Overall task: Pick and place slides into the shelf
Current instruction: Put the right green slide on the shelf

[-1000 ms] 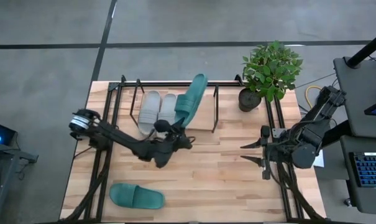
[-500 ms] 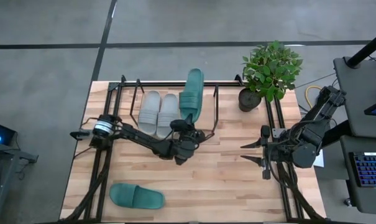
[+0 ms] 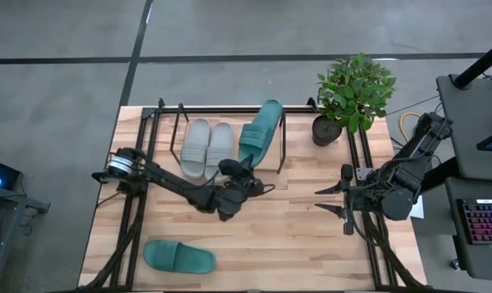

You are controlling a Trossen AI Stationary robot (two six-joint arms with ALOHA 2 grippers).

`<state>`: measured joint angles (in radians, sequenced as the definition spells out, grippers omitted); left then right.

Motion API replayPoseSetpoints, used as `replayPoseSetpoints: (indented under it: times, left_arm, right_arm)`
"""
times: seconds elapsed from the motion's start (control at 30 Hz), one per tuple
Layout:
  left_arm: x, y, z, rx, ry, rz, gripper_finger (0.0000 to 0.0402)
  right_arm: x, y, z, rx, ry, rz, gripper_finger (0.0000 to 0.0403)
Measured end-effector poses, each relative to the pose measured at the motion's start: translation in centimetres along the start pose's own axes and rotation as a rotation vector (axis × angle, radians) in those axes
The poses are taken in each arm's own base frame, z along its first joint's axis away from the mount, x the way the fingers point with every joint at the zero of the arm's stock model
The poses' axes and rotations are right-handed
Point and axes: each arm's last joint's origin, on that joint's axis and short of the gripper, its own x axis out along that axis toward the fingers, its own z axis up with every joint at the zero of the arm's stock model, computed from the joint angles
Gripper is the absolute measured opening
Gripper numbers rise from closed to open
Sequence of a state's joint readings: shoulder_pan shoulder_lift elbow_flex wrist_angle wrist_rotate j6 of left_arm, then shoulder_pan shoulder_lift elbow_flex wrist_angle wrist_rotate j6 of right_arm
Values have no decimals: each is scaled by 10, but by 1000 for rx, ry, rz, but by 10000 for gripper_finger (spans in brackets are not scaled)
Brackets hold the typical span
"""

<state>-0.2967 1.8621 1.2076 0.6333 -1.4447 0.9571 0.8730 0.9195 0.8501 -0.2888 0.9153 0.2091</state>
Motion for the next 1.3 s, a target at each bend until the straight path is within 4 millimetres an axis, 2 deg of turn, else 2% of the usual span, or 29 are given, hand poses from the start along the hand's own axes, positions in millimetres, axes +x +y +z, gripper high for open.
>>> replayPoseSetpoints:
  times: [0.2, 0.37, 0.5, 0.8, 1.03, 1.3]
  left_arm:
    - [-24, 33, -14, -73, -94, -62, 17]
    - [-41, 57, -39, -259, -435, -358, 17]
    - [-50, 69, -67, -308, -712, -618, 17]
    - [-61, 93, -111, -436, -975, -759, 17]
    - [-64, 96, -115, -458, -1055, -820, 17]
    - [-66, 94, -115, -439, -1114, -871, 17]
  right_arm:
    - [-4, 4, -1, -58, -2, 29, 137]
    - [-11, 10, 1, -140, -31, 75, 137]
    - [-17, 15, 1, -219, -49, 112, 137]
    - [-26, 24, 3, -301, -95, 175, 137]
    - [-22, 35, 3, -354, -121, 180, 137]
    - [-22, 36, 3, -343, -119, 201, 137]
